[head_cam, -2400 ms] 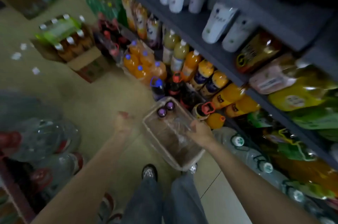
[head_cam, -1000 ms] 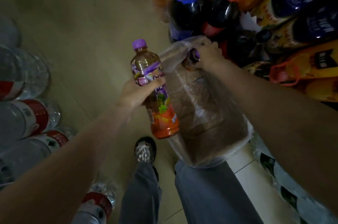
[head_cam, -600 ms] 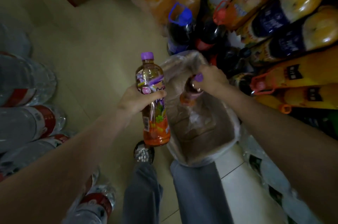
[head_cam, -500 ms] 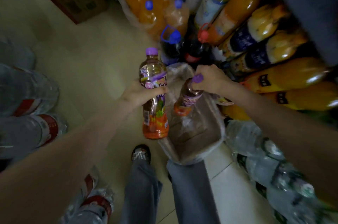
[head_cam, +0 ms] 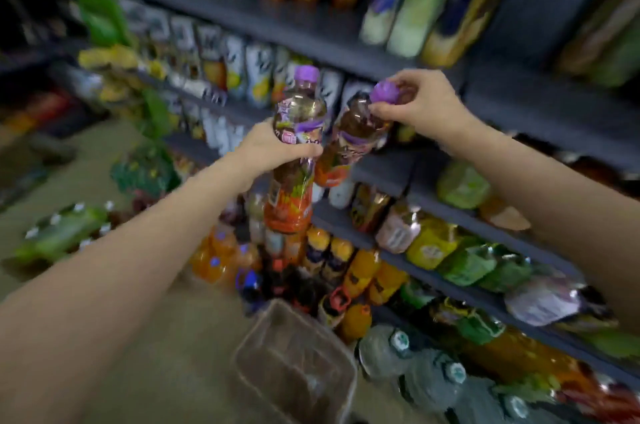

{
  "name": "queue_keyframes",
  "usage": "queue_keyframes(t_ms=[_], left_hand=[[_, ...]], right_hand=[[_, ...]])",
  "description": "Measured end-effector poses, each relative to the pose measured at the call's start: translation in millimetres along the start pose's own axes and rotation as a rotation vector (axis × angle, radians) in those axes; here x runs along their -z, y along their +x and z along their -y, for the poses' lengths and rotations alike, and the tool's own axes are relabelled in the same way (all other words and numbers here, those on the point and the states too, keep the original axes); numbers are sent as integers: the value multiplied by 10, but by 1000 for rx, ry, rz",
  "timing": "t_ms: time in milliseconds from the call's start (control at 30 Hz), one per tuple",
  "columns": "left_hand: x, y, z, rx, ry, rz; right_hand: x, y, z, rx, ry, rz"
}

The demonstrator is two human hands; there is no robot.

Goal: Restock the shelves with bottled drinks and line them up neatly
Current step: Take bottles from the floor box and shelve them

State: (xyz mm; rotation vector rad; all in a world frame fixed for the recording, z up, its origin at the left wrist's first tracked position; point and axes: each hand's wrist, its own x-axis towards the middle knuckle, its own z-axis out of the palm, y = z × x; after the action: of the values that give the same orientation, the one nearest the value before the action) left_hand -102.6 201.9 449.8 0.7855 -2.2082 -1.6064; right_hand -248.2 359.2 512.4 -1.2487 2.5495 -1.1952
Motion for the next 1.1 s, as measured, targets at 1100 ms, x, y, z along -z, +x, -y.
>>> queue_keyframes(t_ms=[1100], left_hand=[[-3862, 480, -2747, -367, -117, 257]], right_hand=[[3605, -824, -2073, -49, 26, -1121]])
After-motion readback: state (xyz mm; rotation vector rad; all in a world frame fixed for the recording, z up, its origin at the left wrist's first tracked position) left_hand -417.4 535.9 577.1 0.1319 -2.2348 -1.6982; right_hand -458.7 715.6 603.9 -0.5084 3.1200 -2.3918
